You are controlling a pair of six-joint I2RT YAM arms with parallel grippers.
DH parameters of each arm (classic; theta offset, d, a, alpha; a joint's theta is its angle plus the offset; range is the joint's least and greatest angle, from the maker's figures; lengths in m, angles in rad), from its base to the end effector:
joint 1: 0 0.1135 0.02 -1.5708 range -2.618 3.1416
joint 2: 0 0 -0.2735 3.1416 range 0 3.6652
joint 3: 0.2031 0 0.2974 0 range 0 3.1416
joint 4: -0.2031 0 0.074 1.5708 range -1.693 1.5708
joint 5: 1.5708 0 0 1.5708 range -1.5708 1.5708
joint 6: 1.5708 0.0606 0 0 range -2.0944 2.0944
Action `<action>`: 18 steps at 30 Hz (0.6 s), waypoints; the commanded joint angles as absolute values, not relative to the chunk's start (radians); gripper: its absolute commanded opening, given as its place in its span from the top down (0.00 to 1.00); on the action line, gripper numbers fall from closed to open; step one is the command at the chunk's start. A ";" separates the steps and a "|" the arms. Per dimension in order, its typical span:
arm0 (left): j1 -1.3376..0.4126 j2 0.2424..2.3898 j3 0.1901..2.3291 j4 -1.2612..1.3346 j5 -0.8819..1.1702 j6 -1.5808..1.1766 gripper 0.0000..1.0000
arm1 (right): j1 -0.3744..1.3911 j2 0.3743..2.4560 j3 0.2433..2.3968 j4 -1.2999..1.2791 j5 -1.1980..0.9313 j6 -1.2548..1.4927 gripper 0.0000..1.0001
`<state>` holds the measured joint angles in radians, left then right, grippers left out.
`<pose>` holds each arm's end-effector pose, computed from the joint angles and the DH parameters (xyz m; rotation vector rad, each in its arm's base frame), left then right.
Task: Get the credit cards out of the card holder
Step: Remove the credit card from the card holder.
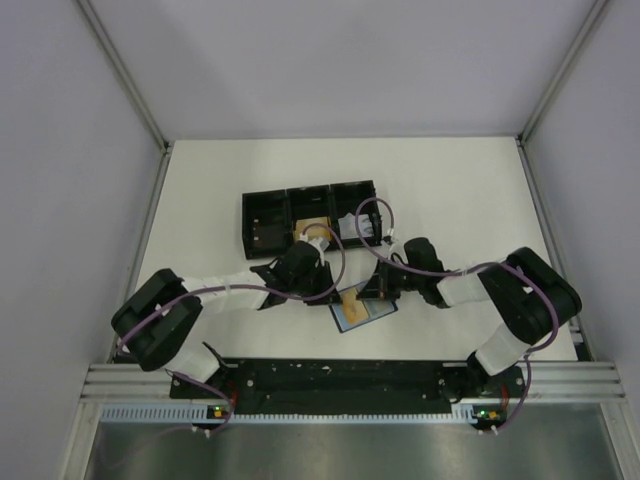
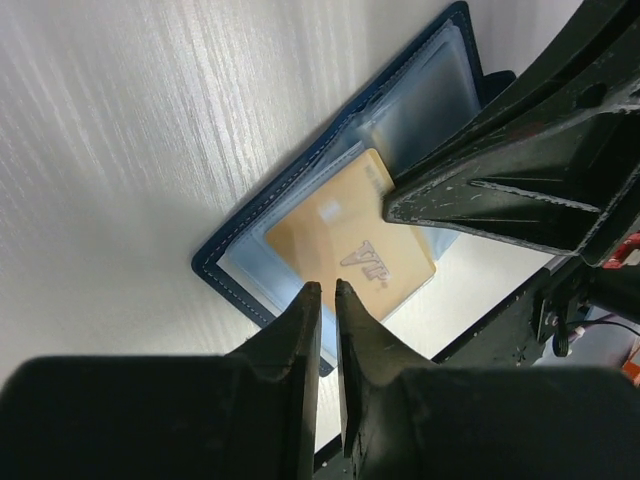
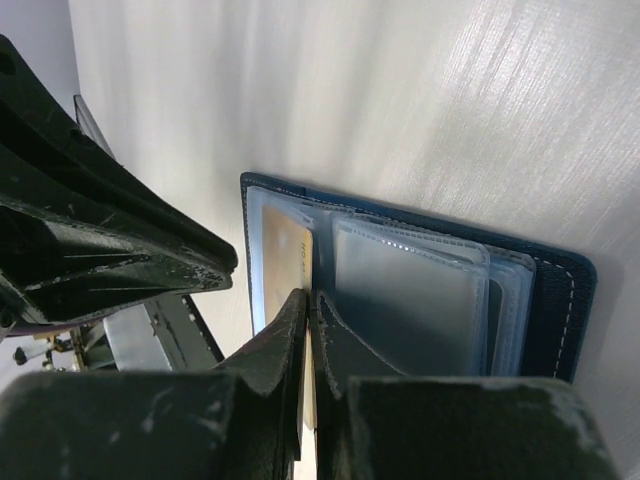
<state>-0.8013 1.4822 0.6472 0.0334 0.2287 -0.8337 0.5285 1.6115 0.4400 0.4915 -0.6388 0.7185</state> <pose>0.2186 -0.2454 0.1147 0.0789 2.6070 -0.9739 0.2365 0.1800 0.0646 -0.1520 2.4645 1.3347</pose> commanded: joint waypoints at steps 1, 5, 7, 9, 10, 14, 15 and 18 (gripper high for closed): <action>-0.805 1.517 0.672 0.049 0.256 -0.804 0.86 | 0.541 1.629 0.468 0.517 -0.640 0.696 1.00; -0.810 1.552 0.681 0.032 0.252 -0.804 0.97 | 0.545 1.634 0.474 0.512 -0.641 0.701 1.00; -0.810 1.560 0.681 0.006 0.238 -0.804 1.00 | 0.546 1.629 0.474 0.502 -0.635 0.701 0.98; -0.810 1.562 0.670 0.005 0.219 -0.805 1.00 | 0.543 1.628 0.474 0.497 -0.626 0.704 0.94; -0.811 1.562 0.663 -0.023 0.213 -0.807 1.00 | 0.543 1.629 0.476 0.499 -0.624 0.707 0.91; -0.811 1.555 0.637 -0.032 0.196 -0.811 1.00 | 0.535 1.629 0.468 0.515 -0.630 0.721 0.88; -0.810 1.554 0.634 -0.034 0.193 -0.813 1.00 | 0.529 1.626 0.465 0.523 -0.632 0.726 0.88; -0.810 1.551 0.629 -0.038 0.186 -0.813 1.00 | 0.522 1.623 0.454 0.544 -0.646 0.738 0.89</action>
<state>-0.8070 1.5494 0.6556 0.0219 0.2394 -0.8207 0.5331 1.6150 0.4419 0.4911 -0.6384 0.7303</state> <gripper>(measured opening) 0.008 0.115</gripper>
